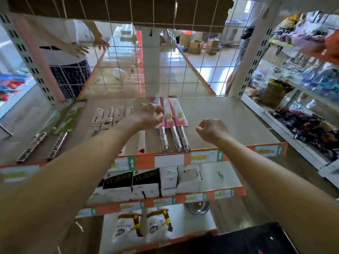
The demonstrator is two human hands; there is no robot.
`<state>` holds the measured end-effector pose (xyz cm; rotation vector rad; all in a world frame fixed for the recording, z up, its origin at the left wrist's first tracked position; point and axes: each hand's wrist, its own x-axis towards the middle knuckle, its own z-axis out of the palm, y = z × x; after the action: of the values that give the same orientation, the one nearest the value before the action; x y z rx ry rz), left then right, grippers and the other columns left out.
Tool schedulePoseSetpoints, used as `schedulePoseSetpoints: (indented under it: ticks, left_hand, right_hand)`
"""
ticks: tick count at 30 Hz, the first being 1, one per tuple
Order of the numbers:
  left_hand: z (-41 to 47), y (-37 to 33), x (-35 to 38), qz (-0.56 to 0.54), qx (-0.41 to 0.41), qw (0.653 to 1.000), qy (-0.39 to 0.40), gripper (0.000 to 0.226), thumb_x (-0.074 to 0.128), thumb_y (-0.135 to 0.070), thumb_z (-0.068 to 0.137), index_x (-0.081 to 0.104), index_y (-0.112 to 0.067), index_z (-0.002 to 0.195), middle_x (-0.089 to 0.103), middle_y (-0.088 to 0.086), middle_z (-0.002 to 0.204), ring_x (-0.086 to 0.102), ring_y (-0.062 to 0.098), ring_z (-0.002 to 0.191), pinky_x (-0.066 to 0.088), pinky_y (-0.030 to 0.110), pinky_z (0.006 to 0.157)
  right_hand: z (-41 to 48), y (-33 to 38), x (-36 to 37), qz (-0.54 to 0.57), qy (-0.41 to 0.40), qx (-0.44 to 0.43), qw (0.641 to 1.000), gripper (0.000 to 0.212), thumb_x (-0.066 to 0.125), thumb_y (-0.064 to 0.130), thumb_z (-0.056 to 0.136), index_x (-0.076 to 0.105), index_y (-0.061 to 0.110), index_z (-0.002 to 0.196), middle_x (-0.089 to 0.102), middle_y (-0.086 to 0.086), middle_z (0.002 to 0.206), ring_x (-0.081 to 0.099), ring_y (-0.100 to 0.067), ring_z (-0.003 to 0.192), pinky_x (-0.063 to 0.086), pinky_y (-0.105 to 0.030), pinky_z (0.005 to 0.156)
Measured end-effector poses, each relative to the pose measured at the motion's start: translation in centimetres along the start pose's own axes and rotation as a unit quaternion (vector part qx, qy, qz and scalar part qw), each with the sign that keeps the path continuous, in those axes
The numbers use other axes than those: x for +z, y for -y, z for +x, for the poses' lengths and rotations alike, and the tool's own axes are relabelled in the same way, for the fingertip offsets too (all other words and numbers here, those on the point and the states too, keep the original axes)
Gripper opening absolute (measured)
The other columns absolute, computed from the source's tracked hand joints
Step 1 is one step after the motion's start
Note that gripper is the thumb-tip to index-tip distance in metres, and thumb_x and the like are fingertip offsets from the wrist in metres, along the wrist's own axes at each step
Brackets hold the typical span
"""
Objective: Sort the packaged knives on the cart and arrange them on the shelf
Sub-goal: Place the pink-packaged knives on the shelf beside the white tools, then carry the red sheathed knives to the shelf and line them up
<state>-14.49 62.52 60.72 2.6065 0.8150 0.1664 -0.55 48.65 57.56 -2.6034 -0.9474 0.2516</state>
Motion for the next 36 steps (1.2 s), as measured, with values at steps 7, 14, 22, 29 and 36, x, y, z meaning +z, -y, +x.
schedulePoseSetpoints:
  ticks: [7, 14, 22, 29, 36]
  left_hand:
    - [-0.5, -0.6, 1.5, 0.008, -0.009, 0.999, 0.031, 0.038, 0.046, -0.026, 0.098, 0.051, -0.014, 0.134, 0.053, 0.008, 0.139, 0.052, 0.023, 0.124, 0.037, 0.035, 0.107]
    - [-1.6, -3.4, 1.7, 0.021, -0.026, 0.999, 0.033, 0.042, 0.042, -0.032, 0.099, 0.044, -0.020, 0.139, 0.049, 0.006, 0.143, 0.049, 0.024, 0.126, 0.040, 0.032, 0.100]
    - [-5.0, -10.2, 5.0, 0.038, -0.082, 0.996, 0.018, 0.047, 0.042, -0.037, 0.098, 0.041, -0.022, 0.142, 0.038, 0.007, 0.150, 0.033, 0.027, 0.138, 0.028, 0.038, 0.112]
    - [-10.0, -17.3, 11.8, -0.008, -0.117, 0.993, 0.010, 0.048, 0.047, -0.035, 0.096, 0.044, -0.017, 0.140, 0.044, 0.007, 0.147, 0.042, 0.025, 0.133, 0.035, 0.029, 0.105]
    - [-14.2, -24.6, 18.4, 0.023, -0.120, 0.989, 0.083, 0.050, 0.044, -0.037, 0.097, 0.039, -0.019, 0.143, 0.042, 0.007, 0.147, 0.041, 0.025, 0.134, 0.034, 0.031, 0.106]
  right_hand:
    - [-1.6, -1.2, 0.4, -0.010, 0.008, 0.002, 1.000, 0.031, 0.048, 0.026, 0.094, 0.068, 0.007, 0.107, 0.065, -0.012, 0.116, 0.061, -0.025, 0.101, 0.046, -0.029, 0.080]
    - [-2.8, -3.0, -1.5, -0.029, 0.037, 0.003, 0.999, 0.033, 0.046, 0.029, 0.096, 0.063, 0.011, 0.116, 0.061, -0.010, 0.123, 0.057, -0.025, 0.110, 0.046, -0.030, 0.085]
    - [-6.2, -10.3, -4.2, -0.054, 0.053, -0.046, 0.996, 0.034, 0.047, 0.028, 0.095, 0.061, 0.008, 0.119, 0.059, -0.014, 0.125, 0.055, -0.029, 0.115, 0.046, -0.034, 0.093]
    - [-10.9, -19.0, -5.7, -0.060, 0.073, -0.103, 0.990, 0.033, 0.048, 0.026, 0.093, 0.064, 0.009, 0.116, 0.060, -0.013, 0.126, 0.054, -0.029, 0.116, 0.044, -0.030, 0.089]
    - [-15.6, -27.7, -6.0, -0.049, 0.131, -0.066, 0.988, 0.034, 0.049, 0.027, 0.092, 0.064, 0.010, 0.118, 0.060, -0.011, 0.126, 0.055, -0.029, 0.116, 0.046, -0.030, 0.091]
